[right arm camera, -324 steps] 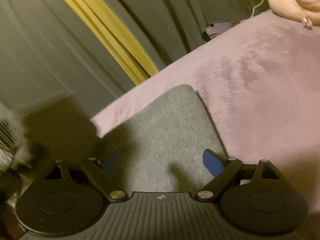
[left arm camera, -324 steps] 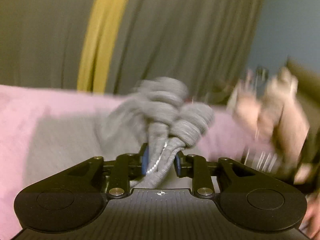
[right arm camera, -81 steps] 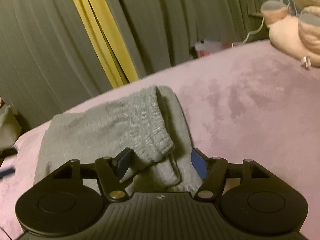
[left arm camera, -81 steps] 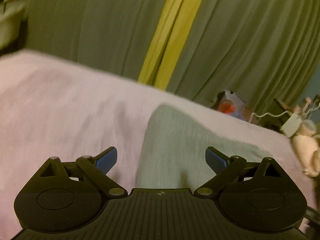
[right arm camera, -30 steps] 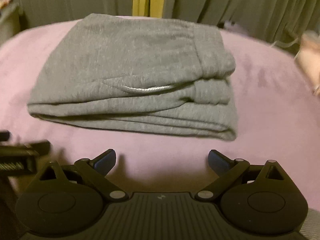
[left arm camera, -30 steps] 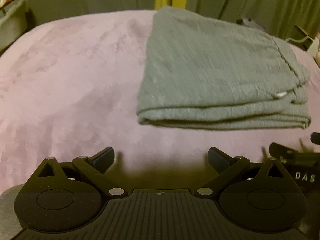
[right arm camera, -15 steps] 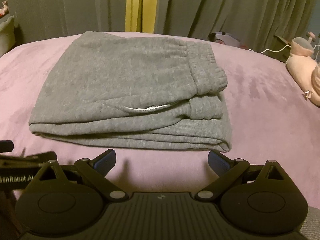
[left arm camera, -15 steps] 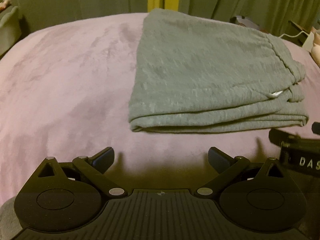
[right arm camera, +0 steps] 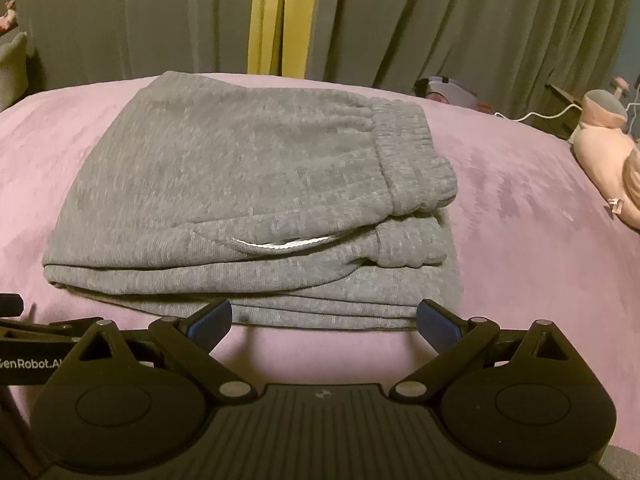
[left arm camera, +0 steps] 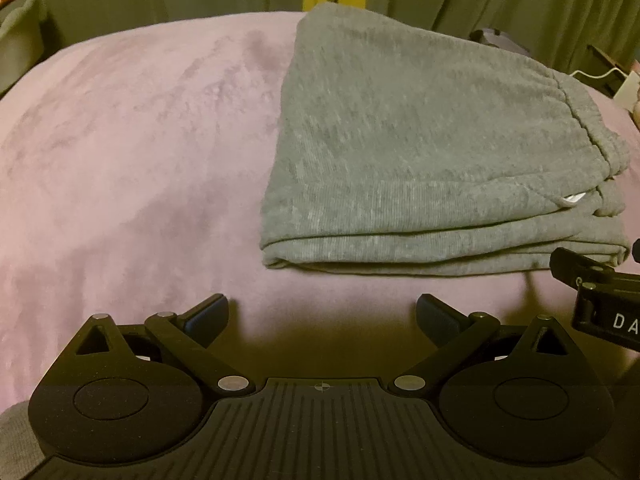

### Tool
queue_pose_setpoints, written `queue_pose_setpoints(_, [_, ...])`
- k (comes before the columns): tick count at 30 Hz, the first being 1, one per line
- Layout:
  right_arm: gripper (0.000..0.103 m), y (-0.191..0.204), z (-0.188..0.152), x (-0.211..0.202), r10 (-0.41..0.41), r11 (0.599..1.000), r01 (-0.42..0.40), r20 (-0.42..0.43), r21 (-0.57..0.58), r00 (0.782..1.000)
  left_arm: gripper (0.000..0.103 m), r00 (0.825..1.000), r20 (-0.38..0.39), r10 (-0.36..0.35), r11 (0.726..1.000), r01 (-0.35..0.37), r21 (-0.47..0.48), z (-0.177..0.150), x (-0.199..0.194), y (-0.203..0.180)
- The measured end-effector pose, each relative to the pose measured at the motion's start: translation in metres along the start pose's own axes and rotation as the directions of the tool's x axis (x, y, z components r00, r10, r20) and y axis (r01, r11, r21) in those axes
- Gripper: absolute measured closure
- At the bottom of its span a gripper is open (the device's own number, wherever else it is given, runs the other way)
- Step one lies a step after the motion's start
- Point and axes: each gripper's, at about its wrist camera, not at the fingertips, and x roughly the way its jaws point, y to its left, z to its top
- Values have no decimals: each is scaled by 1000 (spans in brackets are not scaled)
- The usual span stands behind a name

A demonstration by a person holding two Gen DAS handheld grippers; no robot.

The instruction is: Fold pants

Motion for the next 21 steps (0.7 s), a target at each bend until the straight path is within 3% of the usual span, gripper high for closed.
queue_pose_setpoints(13, [4,-7,-1,3,13,999,-12,-11,44,1000,1,1000,-5,-19,999,19,35,4,6,-6])
queue_pose_setpoints(21, [4,-5,-2,3,7,1000,-7,-10,23,1000,1,999,-19,-42,999,43,6,5,9,-1])
